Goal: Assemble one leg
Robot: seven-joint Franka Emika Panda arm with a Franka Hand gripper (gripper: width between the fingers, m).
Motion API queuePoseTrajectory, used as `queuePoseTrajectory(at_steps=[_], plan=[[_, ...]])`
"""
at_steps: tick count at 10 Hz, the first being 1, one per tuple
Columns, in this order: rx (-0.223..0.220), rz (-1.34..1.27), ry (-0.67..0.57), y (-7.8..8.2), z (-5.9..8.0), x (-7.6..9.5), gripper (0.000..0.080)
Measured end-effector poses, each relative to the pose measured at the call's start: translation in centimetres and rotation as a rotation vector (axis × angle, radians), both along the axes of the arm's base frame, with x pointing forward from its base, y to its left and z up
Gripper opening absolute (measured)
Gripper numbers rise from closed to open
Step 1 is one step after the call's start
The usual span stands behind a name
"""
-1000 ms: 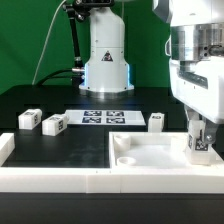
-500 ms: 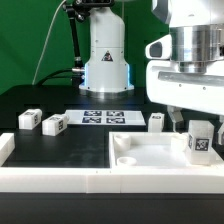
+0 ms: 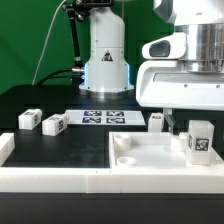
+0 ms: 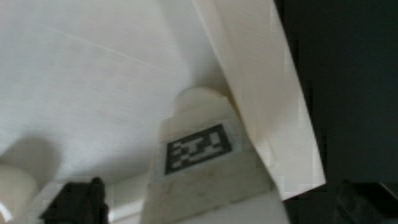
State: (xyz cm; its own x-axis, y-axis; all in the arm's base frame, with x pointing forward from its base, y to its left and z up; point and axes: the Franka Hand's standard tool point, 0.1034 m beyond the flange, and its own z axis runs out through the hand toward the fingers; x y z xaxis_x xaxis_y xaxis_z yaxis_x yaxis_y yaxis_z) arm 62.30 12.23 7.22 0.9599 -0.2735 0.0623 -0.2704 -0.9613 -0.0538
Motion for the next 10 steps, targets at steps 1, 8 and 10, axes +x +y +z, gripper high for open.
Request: queuePoseTrajectory(at_steps=[1, 8, 10], plan=[[-0.012, 0.105, -0.004, -0.18, 0.00, 0.03, 0.0649], [-0.003, 0.060, -0.009, -0.30, -0.04, 0.07, 0.0291], [0.021, -0.226, -0.014, -0.41, -0.06, 0.00, 0.0291]])
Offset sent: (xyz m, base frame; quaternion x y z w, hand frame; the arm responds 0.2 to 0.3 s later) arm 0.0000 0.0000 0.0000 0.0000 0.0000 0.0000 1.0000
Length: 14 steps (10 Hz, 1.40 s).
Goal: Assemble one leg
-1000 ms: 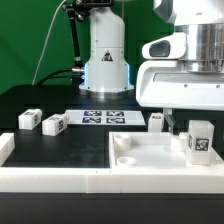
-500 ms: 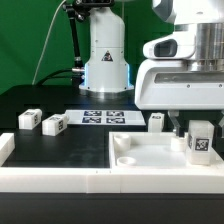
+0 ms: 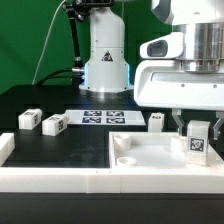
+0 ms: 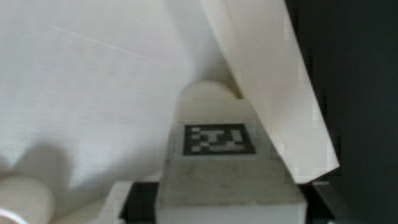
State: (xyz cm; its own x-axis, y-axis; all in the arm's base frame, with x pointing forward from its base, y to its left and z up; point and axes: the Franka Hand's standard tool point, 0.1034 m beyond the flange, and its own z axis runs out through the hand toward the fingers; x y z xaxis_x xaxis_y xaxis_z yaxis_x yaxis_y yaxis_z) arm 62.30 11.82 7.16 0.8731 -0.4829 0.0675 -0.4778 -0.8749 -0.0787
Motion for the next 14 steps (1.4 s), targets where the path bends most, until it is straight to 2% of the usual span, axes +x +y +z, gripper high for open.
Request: queuePoseTrajectory(at_steps=[6, 9, 11, 12, 13, 14], plan=[[0.091, -0.660, 0.032, -0.34, -0.06, -0.04, 0.0291], [0.131, -1.018, 0.056, -0.01, -0.09, -0.16, 0.0292], [0.125, -0.950, 0.052, 0.00, -0.10, -0.17, 0.0292], [0.124, -0.932, 0.051, 0.02, -0.10, -0.17, 0.0556], [0.121, -0.896, 0.049, 0.03, -0.08, -0.15, 0.0556], [0.108, -0.778, 0.042, 0.03, -0.08, -0.14, 0.0621]])
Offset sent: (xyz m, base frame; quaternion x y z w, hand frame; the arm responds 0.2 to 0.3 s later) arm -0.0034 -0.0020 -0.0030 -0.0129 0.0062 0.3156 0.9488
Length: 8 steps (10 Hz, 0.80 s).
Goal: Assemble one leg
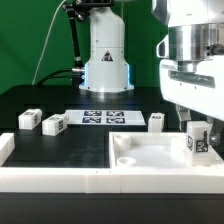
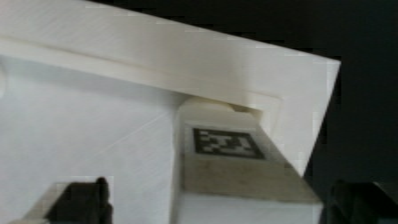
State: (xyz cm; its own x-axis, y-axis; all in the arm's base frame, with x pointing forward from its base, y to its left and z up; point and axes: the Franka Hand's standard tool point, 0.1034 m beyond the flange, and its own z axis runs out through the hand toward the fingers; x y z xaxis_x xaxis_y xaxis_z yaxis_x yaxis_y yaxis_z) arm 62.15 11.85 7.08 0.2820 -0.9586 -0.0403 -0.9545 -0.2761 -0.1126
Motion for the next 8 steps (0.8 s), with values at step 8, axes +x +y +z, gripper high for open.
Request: queuePoseTrajectory(at_steps=[8], plan=[[-0.118, 0.984, -0.059, 0.41, 0.05, 0.13, 0.0648]])
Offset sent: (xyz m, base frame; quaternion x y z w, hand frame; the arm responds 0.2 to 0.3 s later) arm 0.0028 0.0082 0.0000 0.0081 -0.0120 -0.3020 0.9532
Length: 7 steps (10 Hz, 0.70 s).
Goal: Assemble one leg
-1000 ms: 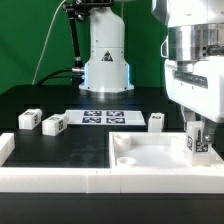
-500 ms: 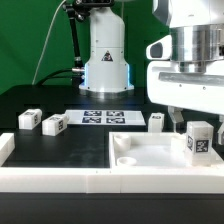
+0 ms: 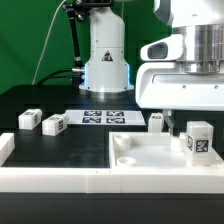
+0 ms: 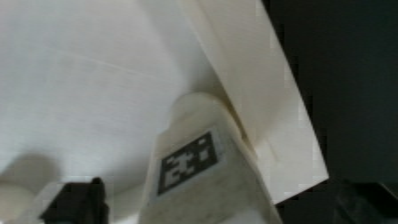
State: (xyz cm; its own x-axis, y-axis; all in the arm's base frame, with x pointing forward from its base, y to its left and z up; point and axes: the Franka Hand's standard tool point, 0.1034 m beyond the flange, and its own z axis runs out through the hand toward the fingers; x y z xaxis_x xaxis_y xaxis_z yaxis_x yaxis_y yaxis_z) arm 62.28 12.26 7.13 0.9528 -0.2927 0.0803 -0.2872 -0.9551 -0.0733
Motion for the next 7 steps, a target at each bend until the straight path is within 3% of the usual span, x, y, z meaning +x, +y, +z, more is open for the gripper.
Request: queuePoseTrajectory(at_steps=[1, 2, 3, 5, 7], plan=[[-0.012, 0.080, -0.004, -0.10, -0.01, 0.01, 0.0648], [-0.026, 0.169, -0.008, -0.27, -0.02, 0.04, 0.0526], [-0.024, 0.150, -0.007, -0.26, -0.02, 0.03, 0.0526], [-0.024, 0.150, -0.007, -0.29, -0.02, 0.04, 0.0288], [-0.020, 0.109, -0.006, -0.30, 0.00, 0.05, 0.0289]])
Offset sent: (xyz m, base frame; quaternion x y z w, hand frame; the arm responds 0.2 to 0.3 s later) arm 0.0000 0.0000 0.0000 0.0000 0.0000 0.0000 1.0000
